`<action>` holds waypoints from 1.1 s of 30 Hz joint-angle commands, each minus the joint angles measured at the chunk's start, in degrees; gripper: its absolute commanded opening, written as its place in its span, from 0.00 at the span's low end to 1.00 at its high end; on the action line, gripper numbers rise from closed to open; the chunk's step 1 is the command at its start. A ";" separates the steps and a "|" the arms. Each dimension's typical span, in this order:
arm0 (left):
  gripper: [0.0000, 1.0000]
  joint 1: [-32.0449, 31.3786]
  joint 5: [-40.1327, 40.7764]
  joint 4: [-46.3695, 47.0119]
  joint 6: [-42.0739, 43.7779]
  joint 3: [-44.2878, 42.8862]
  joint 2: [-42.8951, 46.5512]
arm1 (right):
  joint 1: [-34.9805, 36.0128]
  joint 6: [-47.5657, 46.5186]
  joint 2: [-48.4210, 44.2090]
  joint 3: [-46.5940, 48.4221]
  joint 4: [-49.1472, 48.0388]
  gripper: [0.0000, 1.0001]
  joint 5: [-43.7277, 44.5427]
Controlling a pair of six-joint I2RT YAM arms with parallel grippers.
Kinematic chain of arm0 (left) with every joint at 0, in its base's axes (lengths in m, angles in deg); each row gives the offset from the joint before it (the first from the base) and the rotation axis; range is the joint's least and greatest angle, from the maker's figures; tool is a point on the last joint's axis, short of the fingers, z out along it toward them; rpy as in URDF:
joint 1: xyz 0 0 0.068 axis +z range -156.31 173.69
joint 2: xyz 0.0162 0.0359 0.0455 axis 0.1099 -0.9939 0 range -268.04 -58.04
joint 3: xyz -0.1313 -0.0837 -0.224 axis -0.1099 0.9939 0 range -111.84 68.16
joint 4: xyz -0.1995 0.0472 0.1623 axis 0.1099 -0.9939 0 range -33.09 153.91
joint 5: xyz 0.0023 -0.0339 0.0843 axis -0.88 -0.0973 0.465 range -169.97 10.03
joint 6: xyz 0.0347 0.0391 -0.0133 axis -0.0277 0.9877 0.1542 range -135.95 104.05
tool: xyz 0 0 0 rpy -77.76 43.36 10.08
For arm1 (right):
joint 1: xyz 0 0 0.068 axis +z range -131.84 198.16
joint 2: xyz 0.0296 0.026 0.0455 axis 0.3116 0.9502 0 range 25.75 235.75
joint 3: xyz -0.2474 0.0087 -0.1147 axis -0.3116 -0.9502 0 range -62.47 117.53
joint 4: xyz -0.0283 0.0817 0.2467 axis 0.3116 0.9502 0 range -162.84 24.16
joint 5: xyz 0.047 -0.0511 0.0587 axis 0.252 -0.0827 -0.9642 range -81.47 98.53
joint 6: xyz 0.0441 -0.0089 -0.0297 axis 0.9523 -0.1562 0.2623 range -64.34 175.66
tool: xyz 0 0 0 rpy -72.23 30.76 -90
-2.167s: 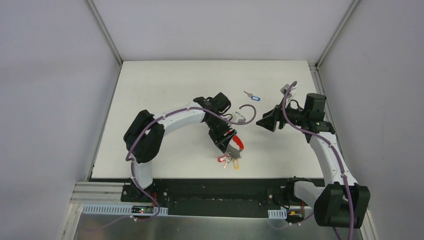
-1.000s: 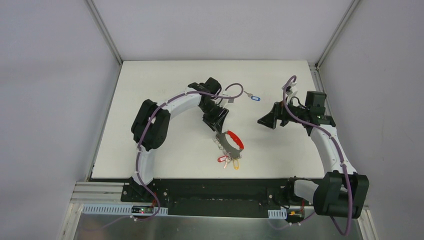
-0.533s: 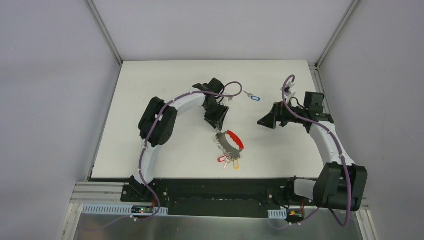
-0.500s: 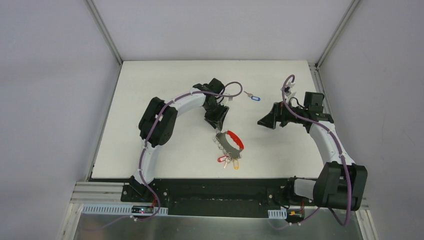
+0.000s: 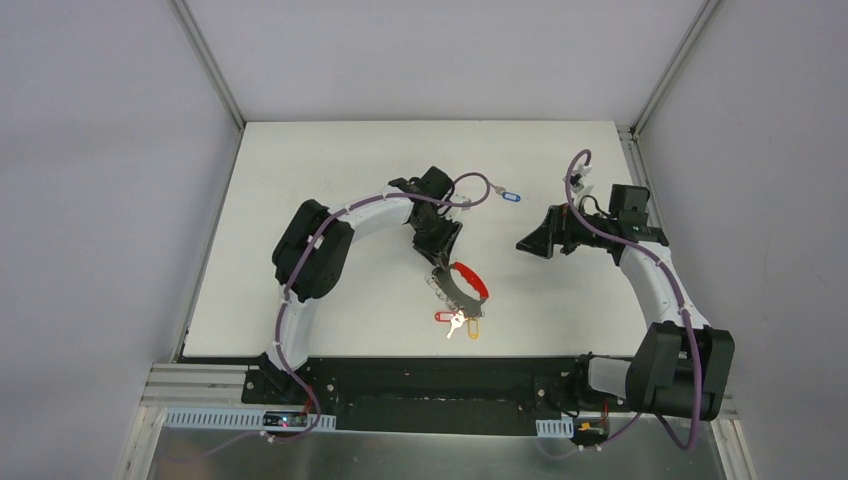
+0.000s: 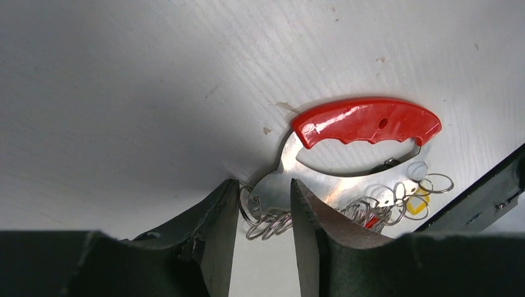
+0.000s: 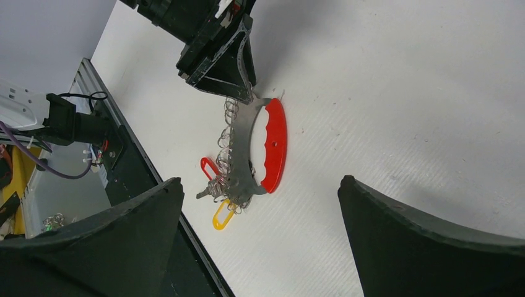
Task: Put the keys on the keyring
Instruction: Pick up the keyring from the center of the board.
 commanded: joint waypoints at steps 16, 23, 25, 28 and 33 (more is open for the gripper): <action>0.22 0.71 3.94 -0.67 0.60 4.70 2.79 | -1.27 -1.56 -1.51 0.78 0.61 1.00 -2.46; 0.08 1.30 2.13 -0.84 0.00 4.66 3.45 | -1.27 -1.49 -1.19 0.80 0.67 1.00 -2.96; 0.04 1.39 1.35 -0.99 -0.04 4.42 3.84 | -1.27 -1.46 -1.15 0.80 0.72 1.00 -3.07; 0.00 1.56 -0.21 -1.69 0.14 3.52 4.61 | -1.27 -1.29 -1.06 0.78 0.40 1.00 -3.55; 0.00 1.74 -3.20 -2.93 3.27 1.38 7.39 | -1.14 -0.27 -1.24 1.75 -0.76 1.00 -5.06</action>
